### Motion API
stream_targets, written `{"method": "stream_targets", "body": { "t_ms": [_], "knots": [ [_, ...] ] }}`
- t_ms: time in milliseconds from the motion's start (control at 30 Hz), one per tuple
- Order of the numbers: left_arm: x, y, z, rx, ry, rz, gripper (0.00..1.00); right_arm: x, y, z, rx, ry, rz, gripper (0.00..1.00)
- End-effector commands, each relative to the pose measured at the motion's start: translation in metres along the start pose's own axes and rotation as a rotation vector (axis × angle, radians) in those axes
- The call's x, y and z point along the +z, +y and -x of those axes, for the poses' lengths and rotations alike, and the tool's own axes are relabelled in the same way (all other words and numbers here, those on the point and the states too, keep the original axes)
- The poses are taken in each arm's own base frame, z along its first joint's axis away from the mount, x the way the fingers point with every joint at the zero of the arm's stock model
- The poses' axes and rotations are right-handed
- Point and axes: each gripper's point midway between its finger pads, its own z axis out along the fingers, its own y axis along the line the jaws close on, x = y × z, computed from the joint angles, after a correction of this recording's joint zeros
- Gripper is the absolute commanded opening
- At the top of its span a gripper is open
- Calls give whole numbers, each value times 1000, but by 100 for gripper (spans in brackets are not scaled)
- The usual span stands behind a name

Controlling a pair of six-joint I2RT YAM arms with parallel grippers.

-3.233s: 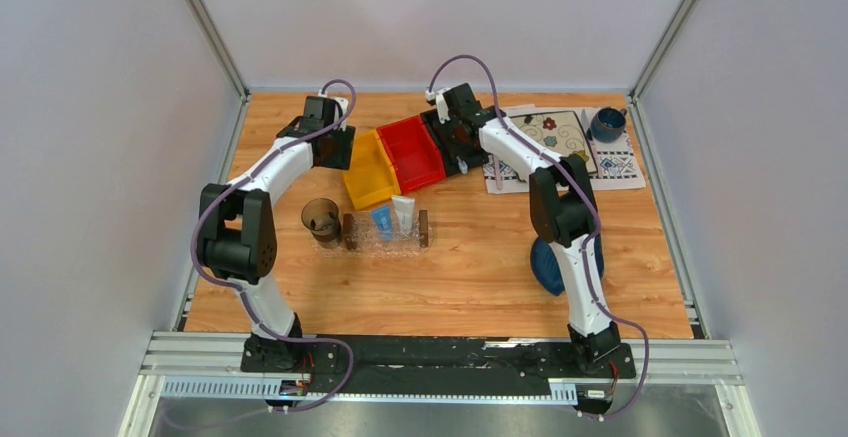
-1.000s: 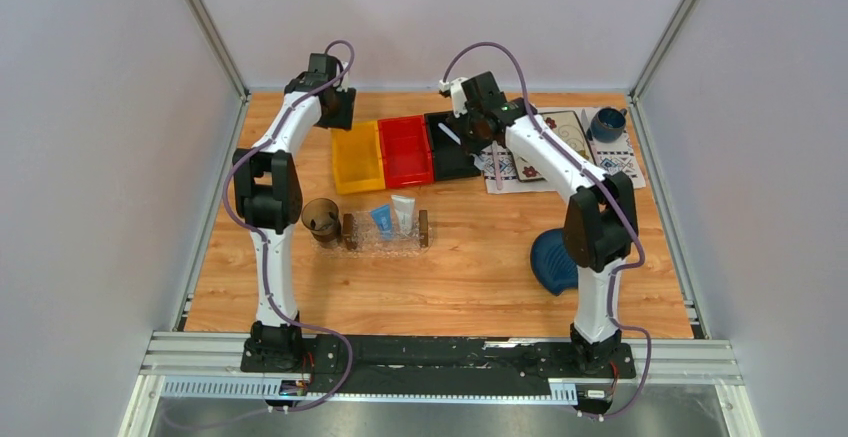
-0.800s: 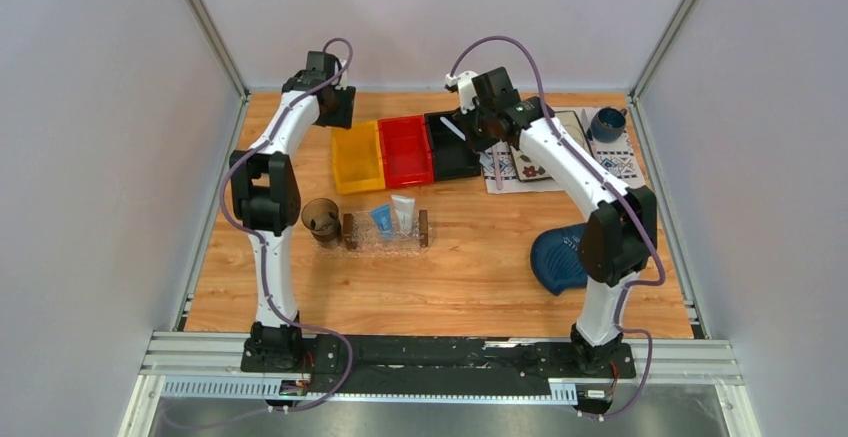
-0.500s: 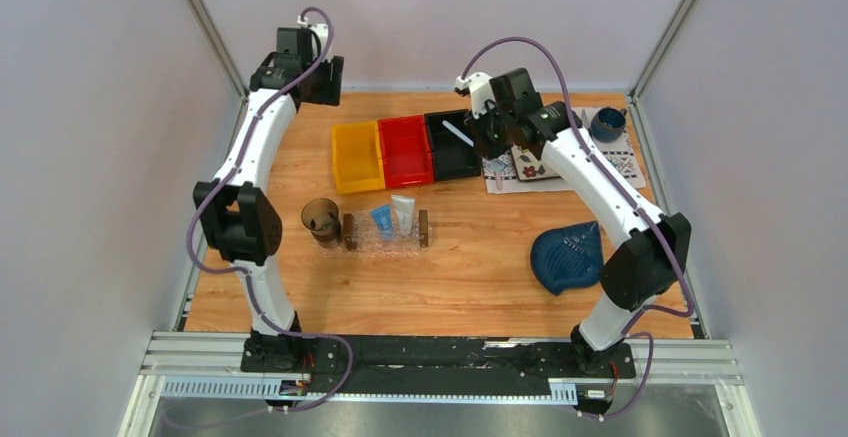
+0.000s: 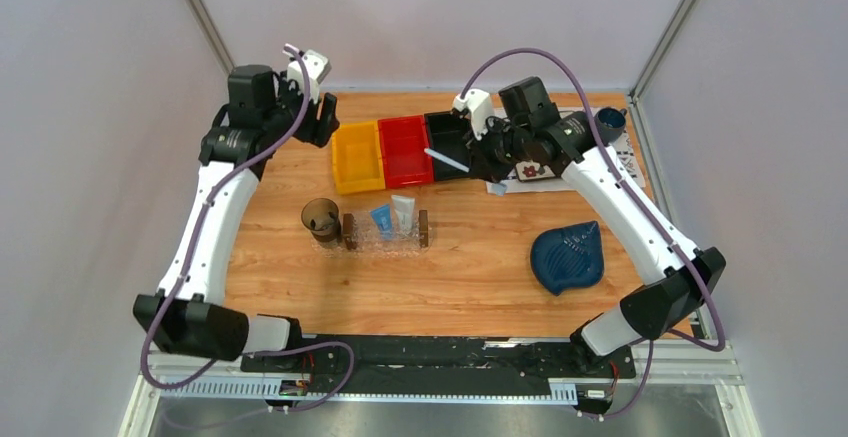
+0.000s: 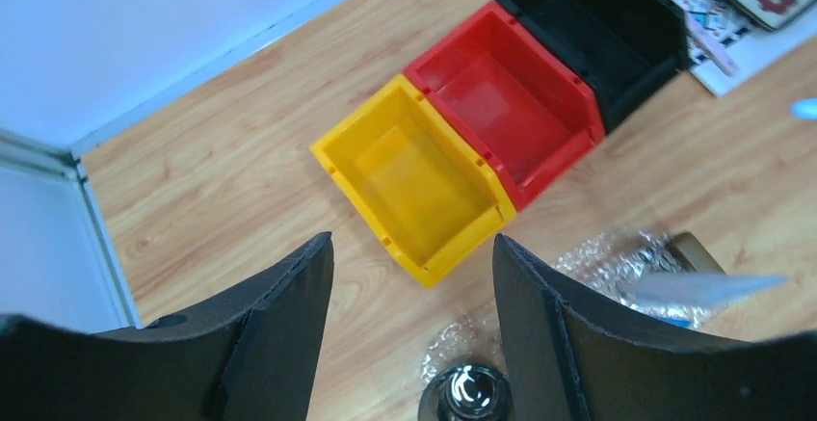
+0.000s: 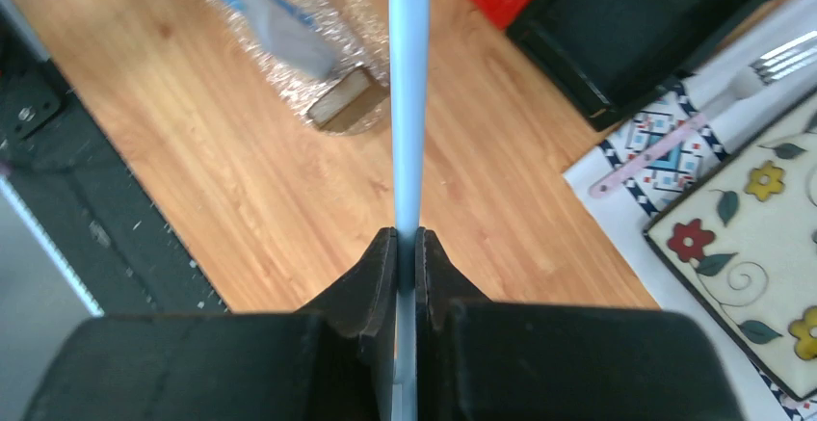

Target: Prepare toiletry sets of a toothbrush and toothpaste on the tray

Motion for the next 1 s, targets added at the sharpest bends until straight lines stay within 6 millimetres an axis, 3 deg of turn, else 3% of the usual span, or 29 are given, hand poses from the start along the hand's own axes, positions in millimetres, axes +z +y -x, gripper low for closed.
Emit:
{"method": "stream_targets", "body": {
  "t_ms": [0,200,367,600,967],
  "knots": [
    [-46,-43,30,209,-203,-141,69,-24,45,12,-98,-50,125,0],
    [-99,-114,21,419,-299,-329,73,-19,86,7,-135,-16,261,0],
    [-127,-146,8,514,-304,-429,74,-14,106,3,-169,10,319,0],
    [-128,-171,-21,630,-250,-520,74,-15,124,4,-190,21,399,0],
    [-94,-195,-45,780,-161,-572,75,-13,137,10,-193,34,473,0]
  ]
}}
